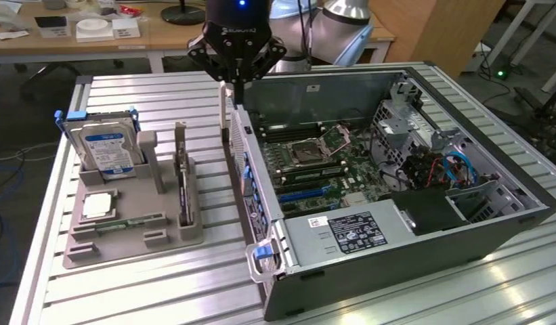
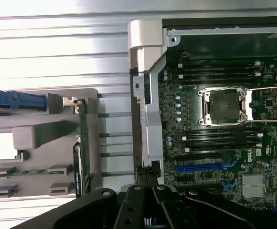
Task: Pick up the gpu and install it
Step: 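Reach for the gpu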
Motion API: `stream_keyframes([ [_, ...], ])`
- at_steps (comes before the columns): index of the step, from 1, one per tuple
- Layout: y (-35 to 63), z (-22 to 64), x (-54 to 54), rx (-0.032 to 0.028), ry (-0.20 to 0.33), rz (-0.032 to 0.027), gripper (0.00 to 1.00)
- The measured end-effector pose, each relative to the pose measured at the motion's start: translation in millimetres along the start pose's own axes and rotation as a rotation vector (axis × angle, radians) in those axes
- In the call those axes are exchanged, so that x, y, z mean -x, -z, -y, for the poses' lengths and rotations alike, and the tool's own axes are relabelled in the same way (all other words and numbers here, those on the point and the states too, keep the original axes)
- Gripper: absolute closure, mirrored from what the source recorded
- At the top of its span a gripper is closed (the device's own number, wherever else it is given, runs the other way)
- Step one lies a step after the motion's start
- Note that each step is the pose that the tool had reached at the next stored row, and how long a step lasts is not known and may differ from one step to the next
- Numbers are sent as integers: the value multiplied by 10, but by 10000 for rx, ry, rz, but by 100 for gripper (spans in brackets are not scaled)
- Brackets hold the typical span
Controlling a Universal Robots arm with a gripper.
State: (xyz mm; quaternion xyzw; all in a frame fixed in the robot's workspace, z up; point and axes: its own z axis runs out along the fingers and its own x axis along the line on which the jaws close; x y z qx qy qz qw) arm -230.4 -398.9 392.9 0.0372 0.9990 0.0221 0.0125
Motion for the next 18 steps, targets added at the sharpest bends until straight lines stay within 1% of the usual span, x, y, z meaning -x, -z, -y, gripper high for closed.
stream_keyframes([
  [9, 5, 18, -239, 0, 0, 0, 90],
  [18, 11, 38, -514, 0, -1, 0, 90],
])
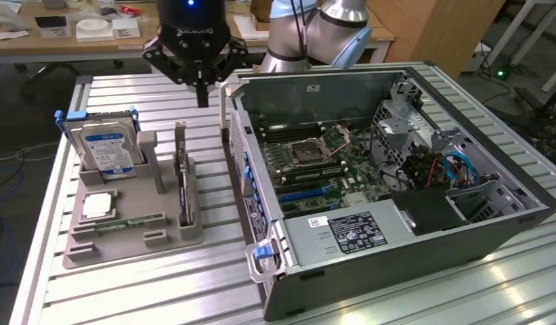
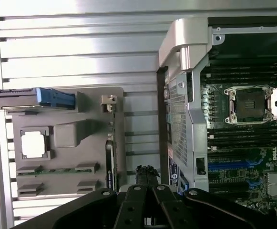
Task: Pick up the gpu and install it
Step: 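Reach for the gpu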
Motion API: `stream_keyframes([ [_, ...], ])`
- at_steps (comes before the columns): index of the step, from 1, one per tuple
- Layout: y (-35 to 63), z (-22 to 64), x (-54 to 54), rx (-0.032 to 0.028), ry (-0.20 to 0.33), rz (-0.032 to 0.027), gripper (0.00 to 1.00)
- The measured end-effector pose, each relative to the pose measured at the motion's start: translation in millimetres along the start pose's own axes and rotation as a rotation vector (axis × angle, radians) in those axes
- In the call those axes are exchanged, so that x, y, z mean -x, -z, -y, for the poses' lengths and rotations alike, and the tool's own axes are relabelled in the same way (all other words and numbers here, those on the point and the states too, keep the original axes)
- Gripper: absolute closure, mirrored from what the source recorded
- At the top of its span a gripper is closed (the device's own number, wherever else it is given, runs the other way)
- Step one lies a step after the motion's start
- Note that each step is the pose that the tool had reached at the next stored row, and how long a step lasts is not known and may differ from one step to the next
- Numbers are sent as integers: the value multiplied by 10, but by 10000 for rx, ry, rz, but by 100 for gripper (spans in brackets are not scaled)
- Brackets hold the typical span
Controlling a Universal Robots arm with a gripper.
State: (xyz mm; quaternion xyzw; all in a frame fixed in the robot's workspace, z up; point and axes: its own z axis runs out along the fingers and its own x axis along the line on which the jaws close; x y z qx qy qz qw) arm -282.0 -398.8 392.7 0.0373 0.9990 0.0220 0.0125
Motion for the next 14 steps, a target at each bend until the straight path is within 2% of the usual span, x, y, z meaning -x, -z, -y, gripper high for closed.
stream_keyframes([
  [14, 7, 29, -383, 0, 0, -1, 90],
])
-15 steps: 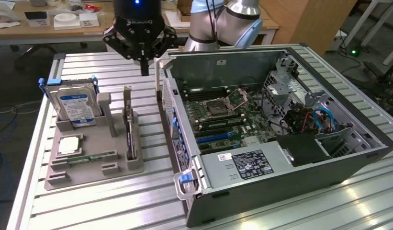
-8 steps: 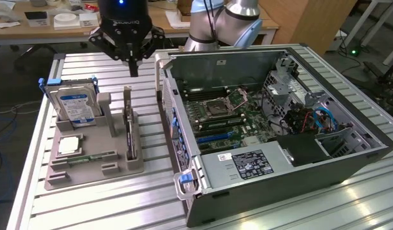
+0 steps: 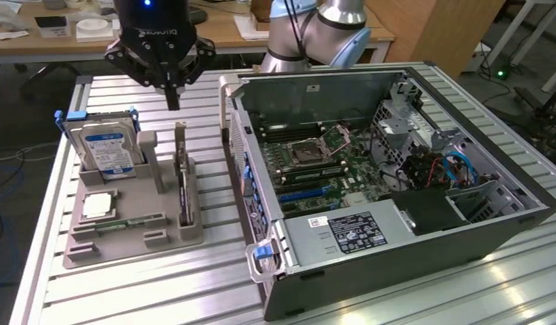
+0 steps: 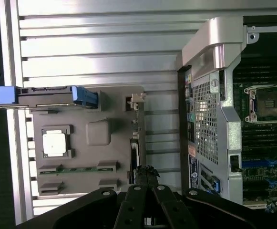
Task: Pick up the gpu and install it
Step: 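Reach for the gpu, then pick up the gpu and move the gpu toward the slot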
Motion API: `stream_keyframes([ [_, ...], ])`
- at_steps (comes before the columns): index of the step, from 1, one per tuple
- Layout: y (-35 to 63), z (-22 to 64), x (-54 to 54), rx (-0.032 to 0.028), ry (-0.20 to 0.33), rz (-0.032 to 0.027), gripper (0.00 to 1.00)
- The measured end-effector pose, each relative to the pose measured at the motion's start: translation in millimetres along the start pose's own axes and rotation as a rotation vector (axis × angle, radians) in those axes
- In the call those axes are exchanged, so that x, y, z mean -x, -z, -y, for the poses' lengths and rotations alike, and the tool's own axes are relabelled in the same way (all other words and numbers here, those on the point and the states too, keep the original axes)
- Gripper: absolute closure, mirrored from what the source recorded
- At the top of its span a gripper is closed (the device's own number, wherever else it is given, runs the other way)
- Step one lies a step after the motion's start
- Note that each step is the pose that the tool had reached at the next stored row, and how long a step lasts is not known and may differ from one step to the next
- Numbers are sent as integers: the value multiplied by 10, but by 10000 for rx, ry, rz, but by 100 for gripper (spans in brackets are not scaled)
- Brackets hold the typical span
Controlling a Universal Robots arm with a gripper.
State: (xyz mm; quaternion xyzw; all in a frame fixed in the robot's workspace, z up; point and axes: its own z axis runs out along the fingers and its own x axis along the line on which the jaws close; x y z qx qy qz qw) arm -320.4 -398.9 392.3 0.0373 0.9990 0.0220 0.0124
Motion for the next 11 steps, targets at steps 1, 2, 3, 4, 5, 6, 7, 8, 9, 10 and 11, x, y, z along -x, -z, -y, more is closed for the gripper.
stream_keyframes([
  [1, 0, 0, -2, 1, 0, 1, 90],
  [2, 0, 0, -1, 0, 2, 0, 90],
  [3, 0, 0, -2, 0, 1, 0, 90],
  [4, 0, 0, -2, 0, 1, -1, 90],
  [5, 0, 0, -2, 0, 0, 0, 90],
  [6, 0, 0, -2, 0, 0, 0, 90],
  [7, 0, 0, -2, 0, 1, 0, 90],
  [8, 0, 0, -2, 0, 1, 0, 90],
  [9, 0, 0, -2, 0, 0, 0, 90],
  [10, 0, 0, -2, 1, 1, 0, 90],
  [11, 0, 0, -2, 0, 0, 0, 90],
])
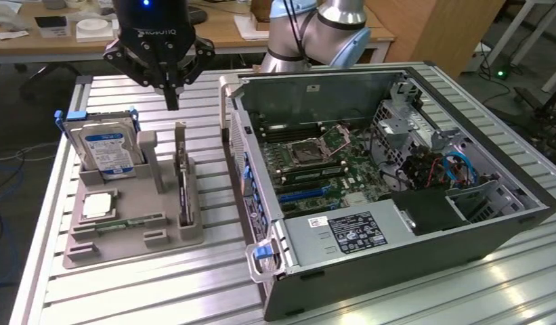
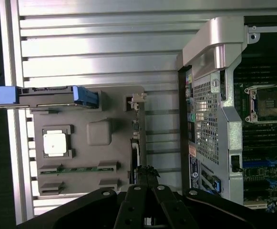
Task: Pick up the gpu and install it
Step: 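Pick up the gpu and move the gpu toward the slot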
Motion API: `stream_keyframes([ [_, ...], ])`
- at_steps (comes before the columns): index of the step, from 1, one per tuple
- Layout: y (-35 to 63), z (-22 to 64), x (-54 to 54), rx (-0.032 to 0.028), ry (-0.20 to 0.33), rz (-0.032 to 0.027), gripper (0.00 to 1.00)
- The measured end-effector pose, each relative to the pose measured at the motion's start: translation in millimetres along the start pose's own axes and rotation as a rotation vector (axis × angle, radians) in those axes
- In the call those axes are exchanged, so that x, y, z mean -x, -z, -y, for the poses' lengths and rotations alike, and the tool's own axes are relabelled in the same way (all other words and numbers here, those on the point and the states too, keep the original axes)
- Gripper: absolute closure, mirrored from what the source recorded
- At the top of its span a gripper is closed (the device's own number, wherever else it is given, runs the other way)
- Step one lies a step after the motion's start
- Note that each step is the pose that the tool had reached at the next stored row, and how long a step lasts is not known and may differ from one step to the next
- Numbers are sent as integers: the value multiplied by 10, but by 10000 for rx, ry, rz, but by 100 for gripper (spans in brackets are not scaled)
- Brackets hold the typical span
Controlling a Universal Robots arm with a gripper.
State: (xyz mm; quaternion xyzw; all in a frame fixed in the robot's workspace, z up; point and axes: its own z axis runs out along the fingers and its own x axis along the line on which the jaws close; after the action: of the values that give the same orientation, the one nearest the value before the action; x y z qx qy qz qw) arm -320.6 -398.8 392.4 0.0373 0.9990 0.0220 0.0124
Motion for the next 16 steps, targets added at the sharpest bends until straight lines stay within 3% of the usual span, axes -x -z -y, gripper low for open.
stream_keyframes([
  [4, 0, 0, 0, 0, 0, 0, 89],
  [6, 0, 0, 0, 0, 0, 0, 83],
  [9, 0, 0, 0, 0, 0, 0, 65],
  [10, 0, 0, 0, 1, 0, 0, 65],
  [12, 0, 0, 0, 0, 0, 0, 53],
  [16, -4, 0, 0, 0, 2, 0, 47],
])
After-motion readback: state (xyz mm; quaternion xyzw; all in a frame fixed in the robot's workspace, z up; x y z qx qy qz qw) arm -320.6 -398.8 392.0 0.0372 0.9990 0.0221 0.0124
